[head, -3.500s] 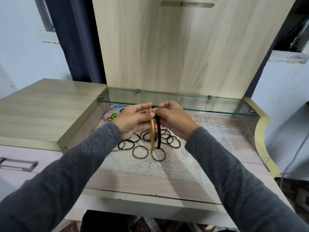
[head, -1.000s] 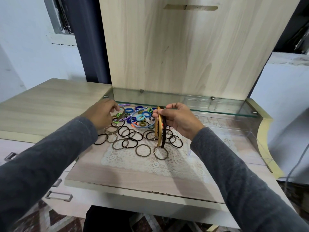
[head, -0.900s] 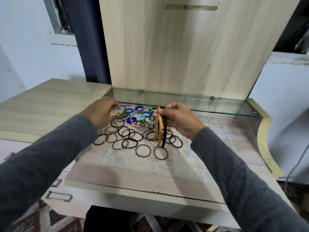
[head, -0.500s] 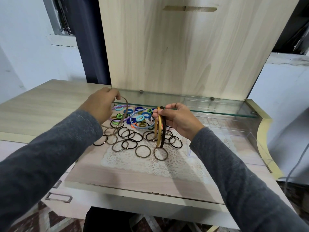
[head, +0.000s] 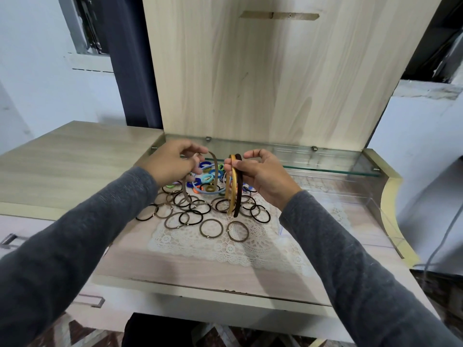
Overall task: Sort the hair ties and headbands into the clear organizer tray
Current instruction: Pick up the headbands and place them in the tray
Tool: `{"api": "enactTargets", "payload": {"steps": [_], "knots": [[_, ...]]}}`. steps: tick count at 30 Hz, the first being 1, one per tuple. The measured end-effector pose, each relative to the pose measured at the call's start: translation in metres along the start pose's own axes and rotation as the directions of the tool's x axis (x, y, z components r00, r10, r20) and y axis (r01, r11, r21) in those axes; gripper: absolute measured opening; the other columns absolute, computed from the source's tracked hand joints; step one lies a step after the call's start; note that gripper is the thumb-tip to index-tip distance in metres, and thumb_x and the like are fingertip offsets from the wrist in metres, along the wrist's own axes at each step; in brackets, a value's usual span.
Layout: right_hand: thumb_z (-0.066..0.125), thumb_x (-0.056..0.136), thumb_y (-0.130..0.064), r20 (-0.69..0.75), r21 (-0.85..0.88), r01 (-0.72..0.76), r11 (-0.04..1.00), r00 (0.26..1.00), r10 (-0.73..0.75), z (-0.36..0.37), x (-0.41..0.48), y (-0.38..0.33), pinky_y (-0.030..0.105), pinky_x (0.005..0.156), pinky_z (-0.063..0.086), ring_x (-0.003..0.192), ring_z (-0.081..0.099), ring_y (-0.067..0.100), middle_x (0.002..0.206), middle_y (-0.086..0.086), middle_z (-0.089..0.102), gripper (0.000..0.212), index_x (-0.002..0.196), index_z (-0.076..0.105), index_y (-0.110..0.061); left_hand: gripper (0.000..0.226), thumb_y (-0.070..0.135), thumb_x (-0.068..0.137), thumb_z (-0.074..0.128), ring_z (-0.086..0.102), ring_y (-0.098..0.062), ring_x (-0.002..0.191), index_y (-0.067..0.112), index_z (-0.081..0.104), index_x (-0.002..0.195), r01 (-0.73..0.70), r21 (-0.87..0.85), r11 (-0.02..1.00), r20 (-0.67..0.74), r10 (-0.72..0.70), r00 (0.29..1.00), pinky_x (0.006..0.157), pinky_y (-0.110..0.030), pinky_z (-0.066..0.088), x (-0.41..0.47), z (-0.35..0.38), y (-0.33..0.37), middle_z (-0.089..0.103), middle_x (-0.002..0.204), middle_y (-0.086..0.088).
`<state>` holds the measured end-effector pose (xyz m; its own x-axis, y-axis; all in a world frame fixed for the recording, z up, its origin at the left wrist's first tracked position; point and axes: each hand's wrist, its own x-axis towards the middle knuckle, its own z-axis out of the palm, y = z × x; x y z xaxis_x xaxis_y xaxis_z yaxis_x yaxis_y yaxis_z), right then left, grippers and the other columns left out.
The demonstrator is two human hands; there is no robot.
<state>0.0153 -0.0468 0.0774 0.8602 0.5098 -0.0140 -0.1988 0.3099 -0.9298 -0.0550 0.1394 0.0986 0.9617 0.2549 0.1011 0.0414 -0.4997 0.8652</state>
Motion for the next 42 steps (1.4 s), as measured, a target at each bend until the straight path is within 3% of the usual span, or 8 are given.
{"api": "enactTargets", "payload": {"steps": [3,6,10,21,25,29,35,42], "knots": [[0.056,0.088,0.011,0.01,-0.005,0.022,1.0,1.0,-0.022,0.001,0.0,0.0,0.033,0.07,0.059,0.083,0.071,0.028,0.098,0.025,0.069,0.03,0.103,0.04,-0.008,0.024,0.001,0.097,0.049,0.069,-0.013,0.085,0.016,0.061,0.112,0.101,-0.266,0.959,0.101,-0.077,0.992,0.06,-0.021,0.059,-0.004,0.01,0.01,0.065,0.114,-0.005],[0.058,0.088,0.008,0.01,-0.045,0.046,0.998,0.999,-0.046,0.0,0.0,0.0,0.036,0.075,0.059,0.083,0.071,0.027,0.092,0.021,0.071,0.029,0.103,0.04,-0.008,0.03,-0.004,0.096,0.048,0.068,-0.018,0.092,0.009,0.059,0.12,0.166,-0.404,0.899,0.167,-0.106,0.98,0.071,-0.031,0.06,-0.005,0.019,0.017,0.066,0.116,-0.007],[0.061,0.086,0.007,0.004,-0.084,0.071,0.994,0.998,-0.07,-0.002,0.0,0.001,0.037,0.076,0.058,0.08,0.071,0.027,0.081,0.014,0.072,0.029,0.1,0.04,-0.008,0.032,-0.008,0.095,0.047,0.069,-0.016,0.082,0.005,0.058,0.122,0.194,-0.538,0.821,0.163,-0.124,0.979,0.07,-0.031,0.06,-0.005,0.03,0.022,0.067,0.11,-0.009],[0.065,0.084,0.007,0.004,-0.178,0.088,0.98,0.996,-0.088,-0.01,-0.001,-0.006,0.037,0.073,0.057,0.071,0.067,0.025,0.067,0.003,0.055,0.032,0.095,0.039,-0.01,0.032,-0.007,0.094,0.048,0.07,-0.012,0.069,0.008,0.059,0.12,0.244,-0.593,0.767,0.234,-0.126,0.964,0.059,-0.029,0.06,0.0,0.049,0.025,0.07,0.093,-0.007],[0.065,0.085,0.004,0.01,-0.235,0.069,0.969,0.998,-0.069,-0.012,0.0,-0.005,0.035,0.071,0.056,0.072,0.063,0.025,0.074,0.01,0.052,0.029,0.091,0.04,-0.01,0.035,-0.006,0.096,0.046,0.07,-0.013,0.065,0.012,0.056,0.124,0.252,-0.578,0.776,0.251,-0.125,0.96,0.066,-0.031,0.06,0.0,0.055,0.027,0.069,0.092,-0.007],[0.065,0.086,0.002,0.047,-0.221,0.037,0.975,0.999,-0.027,-0.013,-0.003,-0.009,0.035,0.069,0.056,0.073,0.062,0.025,0.086,0.019,0.056,0.029,0.092,0.039,-0.011,0.037,-0.005,0.098,0.042,0.068,-0.021,0.075,0.014,0.054,0.127,0.266,-0.598,0.756,0.28,-0.114,0.953,0.068,-0.035,0.059,-0.003,0.058,0.028,0.066,0.093,-0.011],[0.064,0.085,0.006,0.099,-0.204,0.01,0.979,0.995,0.011,-0.02,-0.007,-0.015,0.028,0.067,0.057,0.08,0.066,0.026,0.054,-0.004,0.061,0.031,0.094,0.039,-0.011,0.034,0.014,0.104,0.037,0.065,-0.034,0.091,0.012,0.047,0.136,0.326,-0.637,0.699,0.353,-0.112,0.929,0.077,-0.046,0.057,0.001,0.064,0.028,0.059,0.104,-0.012],[0.068,0.079,0.01,0.047,-0.277,0.003,0.961,0.999,0.01,-0.026,-0.01,-0.021,0.033,0.064,0.055,0.073,0.064,0.028,0.053,-0.004,0.062,0.039,0.093,0.039,-0.012,0.039,0.029,0.103,0.033,0.064,-0.041,0.099,0.013,0.047,0.135,0.384,-0.644,0.662,0.437,-0.093,0.895,0.082,-0.05,0.055,0.004,0.065,0.032,0.062,0.102,-0.014]]}}
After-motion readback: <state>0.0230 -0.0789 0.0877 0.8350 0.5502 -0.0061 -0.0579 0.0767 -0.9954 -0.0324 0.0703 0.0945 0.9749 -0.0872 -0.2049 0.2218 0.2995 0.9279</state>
